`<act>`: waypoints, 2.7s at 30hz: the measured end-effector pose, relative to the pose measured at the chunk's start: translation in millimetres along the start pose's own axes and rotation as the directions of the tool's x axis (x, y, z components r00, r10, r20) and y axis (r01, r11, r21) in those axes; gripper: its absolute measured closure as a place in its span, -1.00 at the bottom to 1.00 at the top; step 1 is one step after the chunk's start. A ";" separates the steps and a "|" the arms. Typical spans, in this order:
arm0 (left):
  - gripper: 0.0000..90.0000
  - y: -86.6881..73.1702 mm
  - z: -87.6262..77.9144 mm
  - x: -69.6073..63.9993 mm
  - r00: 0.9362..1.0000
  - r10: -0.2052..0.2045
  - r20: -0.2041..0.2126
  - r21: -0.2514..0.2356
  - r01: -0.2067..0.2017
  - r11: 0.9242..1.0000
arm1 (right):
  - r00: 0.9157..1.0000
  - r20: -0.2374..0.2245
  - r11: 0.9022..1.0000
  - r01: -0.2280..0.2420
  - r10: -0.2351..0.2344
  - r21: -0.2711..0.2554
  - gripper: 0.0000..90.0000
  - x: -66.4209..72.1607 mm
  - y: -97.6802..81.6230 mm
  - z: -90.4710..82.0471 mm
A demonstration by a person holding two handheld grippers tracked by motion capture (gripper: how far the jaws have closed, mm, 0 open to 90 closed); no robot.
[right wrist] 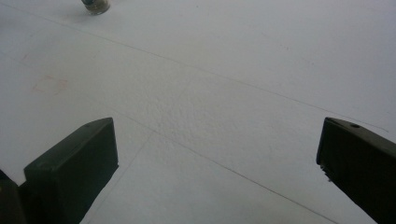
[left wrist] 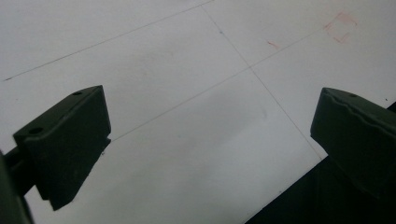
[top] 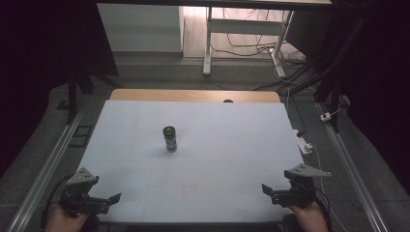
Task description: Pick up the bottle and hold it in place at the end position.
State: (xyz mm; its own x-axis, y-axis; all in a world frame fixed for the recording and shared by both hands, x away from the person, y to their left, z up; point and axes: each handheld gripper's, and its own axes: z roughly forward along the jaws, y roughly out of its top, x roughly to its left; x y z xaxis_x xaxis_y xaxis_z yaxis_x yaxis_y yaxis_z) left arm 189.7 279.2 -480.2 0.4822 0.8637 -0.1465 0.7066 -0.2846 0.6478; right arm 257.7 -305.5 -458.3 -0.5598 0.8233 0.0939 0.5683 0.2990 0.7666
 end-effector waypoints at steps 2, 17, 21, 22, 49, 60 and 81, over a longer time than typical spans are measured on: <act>-1.00 0.0 0.2 0.1 1.000 -0.001 0.001 0.001 0.001 1.000 | 1.000 -0.001 1.000 0.002 -0.002 0.002 -1.00 0.1 0.1 0.1; -1.00 -0.8 -1.0 2.7 1.000 -0.022 0.019 -0.009 0.023 1.000 | 1.000 0.008 1.000 0.012 -0.012 0.022 -1.00 1.5 2.0 3.8; -1.00 -0.6 -0.8 4.0 0.999 -0.028 0.027 -0.007 0.028 1.000 | 1.000 0.006 1.000 0.012 -0.012 0.023 -1.00 1.7 1.9 3.7; -1.00 -0.7 -1.0 4.5 0.999 -0.030 0.029 -0.008 0.030 1.000 | 1.000 0.004 1.000 0.013 -0.013 0.022 -1.00 1.6 1.9 3.7; -1.00 13.9 3.0 0.4 0.997 0.013 0.082 -0.080 -0.007 0.997 | 1.000 -0.011 0.999 0.026 -0.026 0.026 -1.00 2.0 1.6 4.0; -1.00 27.6 19.9 -2.0 0.985 0.090 0.145 -0.094 -0.077 0.993 | 1.000 -0.011 0.999 0.030 -0.030 0.031 -1.00 2.7 1.7 4.2; -1.00 65.4 55.3 -0.9 0.980 0.138 0.141 -0.119 -0.122 0.985 | 0.999 -0.019 0.999 0.042 -0.041 0.032 -1.00 3.6 1.8 4.4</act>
State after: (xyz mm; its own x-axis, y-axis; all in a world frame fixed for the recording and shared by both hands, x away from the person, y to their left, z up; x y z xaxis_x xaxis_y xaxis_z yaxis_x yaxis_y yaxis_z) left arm 264.1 236.8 -479.0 0.6436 0.7486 -0.1595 0.5759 -0.3364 0.7451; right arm 259.4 -299.9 -459.4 -0.5943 0.8008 0.0743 0.5634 0.3485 0.7491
